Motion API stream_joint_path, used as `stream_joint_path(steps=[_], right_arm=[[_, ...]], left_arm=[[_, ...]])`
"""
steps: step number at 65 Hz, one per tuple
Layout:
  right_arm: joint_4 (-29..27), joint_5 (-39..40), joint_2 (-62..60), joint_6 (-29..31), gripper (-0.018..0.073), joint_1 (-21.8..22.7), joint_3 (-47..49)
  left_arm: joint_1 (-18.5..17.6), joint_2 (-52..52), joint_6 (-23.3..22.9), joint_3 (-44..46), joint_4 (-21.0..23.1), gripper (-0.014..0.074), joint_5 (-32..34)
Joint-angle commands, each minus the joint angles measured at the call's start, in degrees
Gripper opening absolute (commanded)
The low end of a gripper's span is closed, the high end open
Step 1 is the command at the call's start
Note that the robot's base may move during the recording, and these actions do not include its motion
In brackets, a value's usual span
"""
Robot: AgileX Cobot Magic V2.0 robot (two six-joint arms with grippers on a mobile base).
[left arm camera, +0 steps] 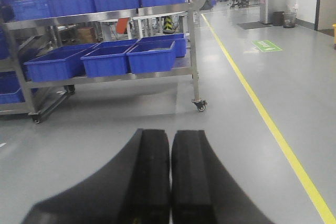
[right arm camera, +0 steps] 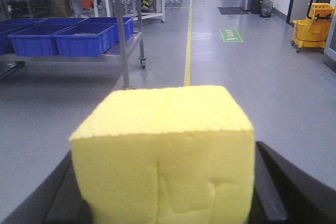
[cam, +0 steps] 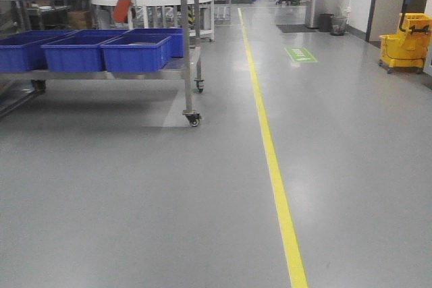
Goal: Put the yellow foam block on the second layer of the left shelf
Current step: 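Drive the base along the aisle carrying the cube in the right gripper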
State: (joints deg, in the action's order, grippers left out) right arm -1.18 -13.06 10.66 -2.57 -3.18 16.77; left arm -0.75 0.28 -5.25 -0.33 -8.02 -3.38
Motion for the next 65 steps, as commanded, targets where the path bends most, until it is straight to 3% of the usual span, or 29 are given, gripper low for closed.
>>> stream_joint_path(steps=[1,65], right_arm=[[0.11,5.41,0.69,0.38,0.0474,0.41,1.61],[0.11,5.35,0.69,0.38,0.0474,0.41,1.61]], left_arm=[[0.07,1.25,-0.27,-1.43,0.35,0.0137,4.70],[0.07,1.15,-0.27,-1.43,0.35,0.0137,4.70]])
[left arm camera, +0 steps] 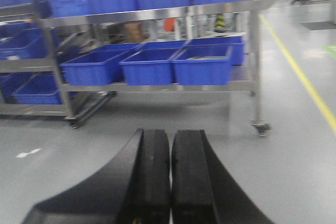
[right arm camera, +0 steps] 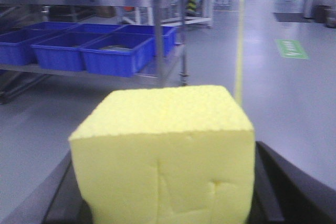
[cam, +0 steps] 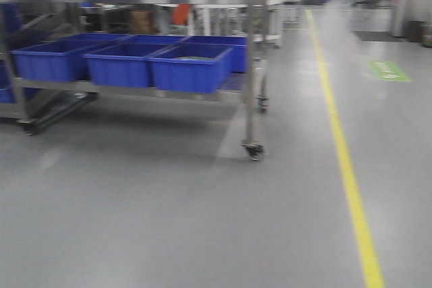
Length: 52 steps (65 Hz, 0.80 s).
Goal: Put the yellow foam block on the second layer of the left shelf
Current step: 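Drive the base along the aisle carrying the cube in the right gripper, then drive the base toward the shelf rack of blue bins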
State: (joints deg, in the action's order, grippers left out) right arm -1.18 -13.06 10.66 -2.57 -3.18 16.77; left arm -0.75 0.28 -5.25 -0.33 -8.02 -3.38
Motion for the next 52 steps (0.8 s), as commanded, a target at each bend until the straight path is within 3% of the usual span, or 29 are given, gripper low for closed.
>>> stream_joint_path(steps=[1,52], right_arm=[[0.11,5.35,0.69,0.38,0.0474,0.41,1.61],[0.11,5.35,0.69,0.38,0.0474,0.41,1.61]], left_arm=[[0.07,1.15,-0.27,-1.43,0.35,0.0137,4.70],[0.07,1.15,-0.27,-1.43,0.35,0.0137,4.70]])
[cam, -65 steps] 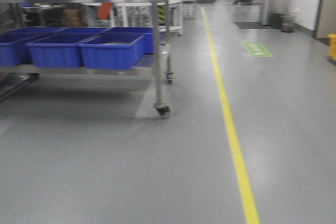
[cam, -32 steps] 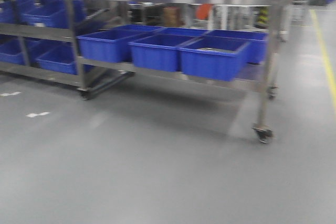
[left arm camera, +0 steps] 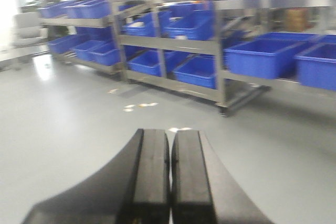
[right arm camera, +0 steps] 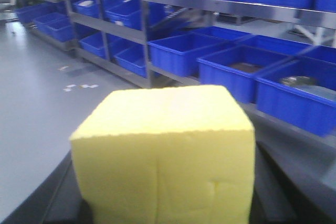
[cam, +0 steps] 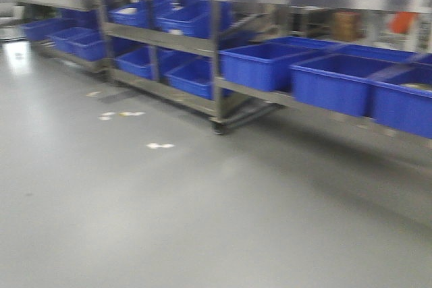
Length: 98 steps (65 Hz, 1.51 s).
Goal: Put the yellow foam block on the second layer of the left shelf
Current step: 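Drive the base toward the shelf rack of blue bins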
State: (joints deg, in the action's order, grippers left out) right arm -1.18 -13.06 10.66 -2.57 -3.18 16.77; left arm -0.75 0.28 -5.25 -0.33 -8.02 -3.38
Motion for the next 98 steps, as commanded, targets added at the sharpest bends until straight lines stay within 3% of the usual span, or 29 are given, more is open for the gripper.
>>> stream_joint_path(steps=[1,98], right_arm=[[0.11,5.35,0.69,0.38,0.0474,0.41,1.61],[0.11,5.35,0.69,0.38,0.0474,0.41,1.61]], left_arm=[[0.07,1.15,-0.27,-1.43,0.35,0.0137,4.70],[0.07,1.15,-0.27,-1.43,0.35,0.0137,4.70]])
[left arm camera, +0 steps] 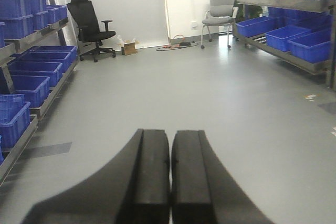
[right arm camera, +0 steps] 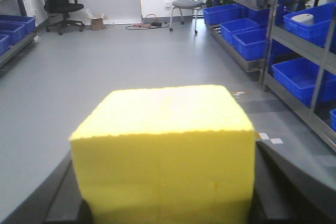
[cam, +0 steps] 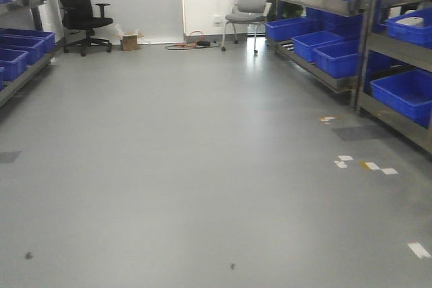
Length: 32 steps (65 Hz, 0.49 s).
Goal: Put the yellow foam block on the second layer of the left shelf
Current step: 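Drive the base toward the shelf rack of blue bins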
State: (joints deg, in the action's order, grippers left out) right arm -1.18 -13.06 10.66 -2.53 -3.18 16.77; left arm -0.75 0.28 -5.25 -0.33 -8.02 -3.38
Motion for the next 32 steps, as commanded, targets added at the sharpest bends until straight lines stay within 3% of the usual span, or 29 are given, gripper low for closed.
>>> stream_joint_path(steps=[1,32], right_arm=[[0.11,5.35,0.69,0.34,0.0474,0.41,1.61],[0.11,5.35,0.69,0.34,0.0474,0.41,1.61]], left_arm=[[0.07,1.15,-0.27,-1.43,0.35,0.0137,4.70],[0.07,1.15,-0.27,-1.43,0.35,0.0137,4.70]])
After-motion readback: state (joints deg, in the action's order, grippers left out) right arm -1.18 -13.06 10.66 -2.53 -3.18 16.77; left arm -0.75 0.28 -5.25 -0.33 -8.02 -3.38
